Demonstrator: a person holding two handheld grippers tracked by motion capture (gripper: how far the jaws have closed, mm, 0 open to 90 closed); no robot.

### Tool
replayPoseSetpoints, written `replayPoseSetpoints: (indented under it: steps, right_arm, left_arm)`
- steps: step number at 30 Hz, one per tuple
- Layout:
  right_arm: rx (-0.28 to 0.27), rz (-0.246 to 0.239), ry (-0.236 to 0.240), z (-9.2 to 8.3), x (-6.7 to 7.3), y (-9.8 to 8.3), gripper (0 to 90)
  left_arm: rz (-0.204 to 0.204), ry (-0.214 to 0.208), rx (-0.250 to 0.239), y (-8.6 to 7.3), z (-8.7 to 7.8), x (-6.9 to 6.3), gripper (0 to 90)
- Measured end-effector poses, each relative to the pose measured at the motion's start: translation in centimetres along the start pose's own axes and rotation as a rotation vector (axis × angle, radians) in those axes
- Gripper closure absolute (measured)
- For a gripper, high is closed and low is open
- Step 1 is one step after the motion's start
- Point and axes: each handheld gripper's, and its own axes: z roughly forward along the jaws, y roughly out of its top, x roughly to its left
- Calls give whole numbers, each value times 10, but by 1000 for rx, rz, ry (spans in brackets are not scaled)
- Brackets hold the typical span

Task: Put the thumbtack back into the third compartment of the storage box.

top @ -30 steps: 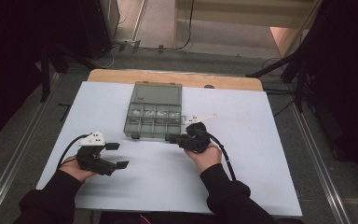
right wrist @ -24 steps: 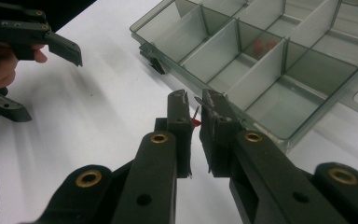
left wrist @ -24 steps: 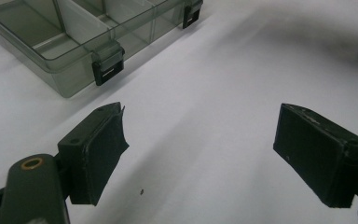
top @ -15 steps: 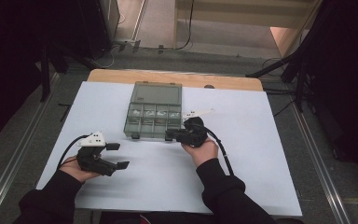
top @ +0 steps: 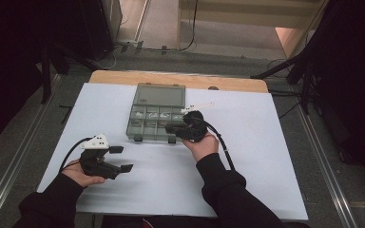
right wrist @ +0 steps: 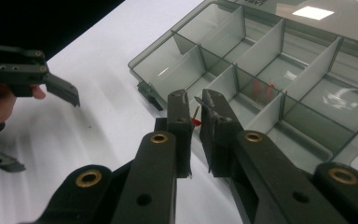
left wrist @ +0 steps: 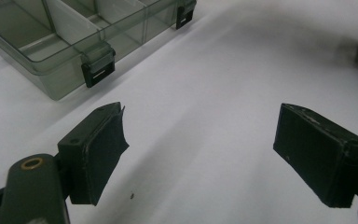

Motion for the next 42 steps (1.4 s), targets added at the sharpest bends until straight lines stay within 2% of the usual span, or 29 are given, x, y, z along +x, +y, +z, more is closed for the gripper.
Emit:
replayPoseSetpoints:
  steps: [4,7,10,16,17,21,29,39,42]
  right_arm:
    - [1,1,-7,4,-2,5,840]
    - [-2,9,-10,7,-4,9,840]
    - [-7,11,-14,9,-7,11,841]
    - [-5,0,-35,18,-11,16,840]
    - [-6,12,-33,20,-11,17,840]
    - [-16,27,-49,24,-18,20,840]
    - [-19,31,-60,34,-25,26,839]
    - [-14,56,-76,47,-34,27,835]
    - [-14,42,-87,51,-35,28,833]
  left_arm:
    - [-1,6,-8,0,0,-1,157]
    - [-2,16,5,1,0,0,157]
    - [22,24,11,1,0,-1,157]
    - [22,27,7,2,-1,-1,157]
    - [26,31,7,2,-2,0,157]
    - [17,25,-5,3,-3,1,157]
    - [17,-1,5,3,-1,-1,158]
    - [16,13,1,3,-2,0,159]
    - [16,16,1,3,-2,0,159]
